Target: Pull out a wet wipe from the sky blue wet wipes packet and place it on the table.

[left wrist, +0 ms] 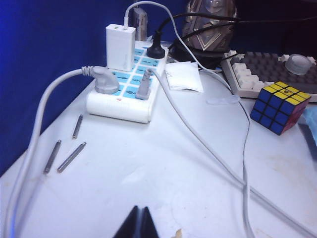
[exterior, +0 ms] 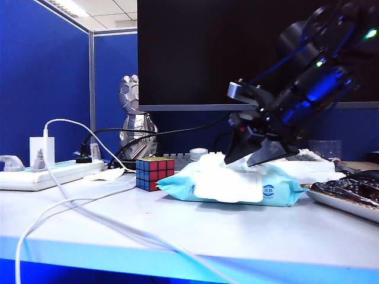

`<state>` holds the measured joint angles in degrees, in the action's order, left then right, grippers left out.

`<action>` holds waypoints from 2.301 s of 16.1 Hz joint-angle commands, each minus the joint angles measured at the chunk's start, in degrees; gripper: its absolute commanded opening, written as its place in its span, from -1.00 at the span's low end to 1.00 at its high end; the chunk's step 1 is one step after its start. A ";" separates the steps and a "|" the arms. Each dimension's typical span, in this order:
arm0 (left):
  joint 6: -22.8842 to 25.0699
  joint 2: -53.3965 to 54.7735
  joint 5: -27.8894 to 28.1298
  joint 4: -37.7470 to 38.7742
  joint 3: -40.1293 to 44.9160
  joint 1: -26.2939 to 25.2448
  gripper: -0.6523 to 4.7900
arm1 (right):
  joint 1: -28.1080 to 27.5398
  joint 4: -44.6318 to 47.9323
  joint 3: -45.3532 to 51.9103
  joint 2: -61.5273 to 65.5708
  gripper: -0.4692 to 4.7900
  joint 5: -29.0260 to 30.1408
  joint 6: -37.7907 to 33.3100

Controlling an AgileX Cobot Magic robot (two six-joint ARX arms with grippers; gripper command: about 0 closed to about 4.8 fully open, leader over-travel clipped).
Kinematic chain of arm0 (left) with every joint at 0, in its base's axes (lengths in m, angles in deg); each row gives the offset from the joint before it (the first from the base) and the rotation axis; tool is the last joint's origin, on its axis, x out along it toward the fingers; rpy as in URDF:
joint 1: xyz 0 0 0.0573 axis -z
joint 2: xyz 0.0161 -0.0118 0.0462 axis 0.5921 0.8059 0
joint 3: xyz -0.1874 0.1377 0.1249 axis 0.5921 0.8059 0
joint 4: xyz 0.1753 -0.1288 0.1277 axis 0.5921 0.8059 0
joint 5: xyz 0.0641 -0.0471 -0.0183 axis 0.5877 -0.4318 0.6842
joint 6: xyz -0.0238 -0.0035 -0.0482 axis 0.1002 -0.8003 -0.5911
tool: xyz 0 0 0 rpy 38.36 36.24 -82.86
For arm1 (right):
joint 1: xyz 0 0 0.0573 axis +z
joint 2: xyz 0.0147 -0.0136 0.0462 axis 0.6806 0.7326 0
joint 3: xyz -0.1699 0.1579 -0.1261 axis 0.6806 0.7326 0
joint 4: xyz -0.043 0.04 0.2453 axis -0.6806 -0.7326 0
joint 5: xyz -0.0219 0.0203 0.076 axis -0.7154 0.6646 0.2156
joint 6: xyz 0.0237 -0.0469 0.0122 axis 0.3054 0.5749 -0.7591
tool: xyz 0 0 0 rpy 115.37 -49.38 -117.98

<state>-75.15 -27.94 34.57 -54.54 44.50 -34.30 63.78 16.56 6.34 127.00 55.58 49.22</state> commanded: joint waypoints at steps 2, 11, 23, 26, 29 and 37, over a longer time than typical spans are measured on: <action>-0.11 -0.20 -0.02 0.37 0.11 -0.04 -0.76 | 0.04 1.42 -2.14 1.27 0.11 0.00 0.28; -0.11 -0.20 -0.02 0.37 0.11 -0.04 -0.76 | 0.07 -0.13 -2.82 2.91 -0.23 -0.61 1.73; -0.11 -0.20 -0.02 0.37 0.11 -0.04 -0.76 | 0.07 -9.42 -20.85 1.95 -0.84 0.48 1.73; -0.11 -0.20 -0.02 0.37 0.11 -0.04 -0.76 | 0.00 -11.74 -26.51 1.70 -0.84 -0.83 1.77; -0.11 -0.20 -0.02 0.37 0.11 -0.04 -0.76 | -0.07 -13.38 -28.65 -0.81 -0.84 -10.84 5.27; -0.11 -0.20 -0.02 0.37 0.11 -0.04 -0.76 | -0.09 -35.78 -28.65 -12.70 -0.84 -11.63 6.03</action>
<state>-75.15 -27.94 34.57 -54.54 44.50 -34.30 63.67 -14.80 -22.06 115.22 41.33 56.67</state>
